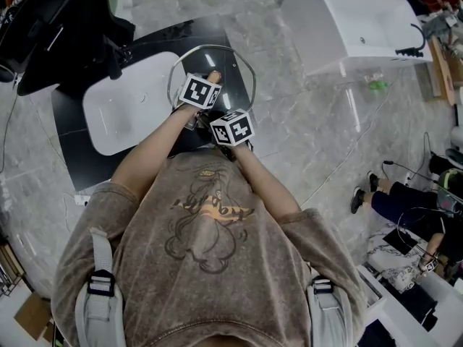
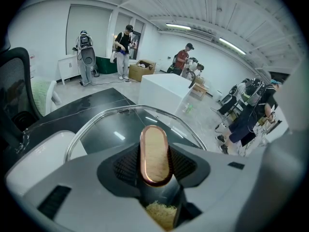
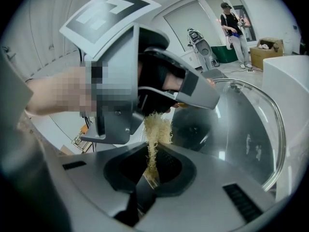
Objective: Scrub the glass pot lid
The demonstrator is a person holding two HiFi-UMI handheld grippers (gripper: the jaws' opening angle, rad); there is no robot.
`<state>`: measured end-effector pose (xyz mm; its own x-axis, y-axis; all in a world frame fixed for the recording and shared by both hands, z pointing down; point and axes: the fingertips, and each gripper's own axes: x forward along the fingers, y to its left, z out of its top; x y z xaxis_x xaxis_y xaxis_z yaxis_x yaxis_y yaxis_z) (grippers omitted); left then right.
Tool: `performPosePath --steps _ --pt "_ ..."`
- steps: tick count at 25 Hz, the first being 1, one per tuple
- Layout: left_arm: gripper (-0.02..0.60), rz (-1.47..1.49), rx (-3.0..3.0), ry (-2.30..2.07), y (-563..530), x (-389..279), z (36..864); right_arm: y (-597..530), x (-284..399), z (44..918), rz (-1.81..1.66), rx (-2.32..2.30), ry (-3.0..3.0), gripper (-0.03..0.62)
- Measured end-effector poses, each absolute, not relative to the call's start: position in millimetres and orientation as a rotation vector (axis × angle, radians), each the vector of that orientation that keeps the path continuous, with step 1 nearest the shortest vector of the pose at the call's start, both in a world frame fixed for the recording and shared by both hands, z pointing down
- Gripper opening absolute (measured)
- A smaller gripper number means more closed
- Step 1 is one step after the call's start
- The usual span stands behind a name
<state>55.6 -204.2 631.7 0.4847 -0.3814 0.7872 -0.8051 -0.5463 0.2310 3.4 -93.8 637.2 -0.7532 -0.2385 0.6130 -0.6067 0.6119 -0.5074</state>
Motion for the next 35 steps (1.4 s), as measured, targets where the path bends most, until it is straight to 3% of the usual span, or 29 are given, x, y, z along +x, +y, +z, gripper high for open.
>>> performPosePath --steps 35 --pt "0.186 0.923 2.158 -0.963 -205.1 56.3 631.7 -76.8 22.9 642.5 0.955 0.662 -2.305 0.044"
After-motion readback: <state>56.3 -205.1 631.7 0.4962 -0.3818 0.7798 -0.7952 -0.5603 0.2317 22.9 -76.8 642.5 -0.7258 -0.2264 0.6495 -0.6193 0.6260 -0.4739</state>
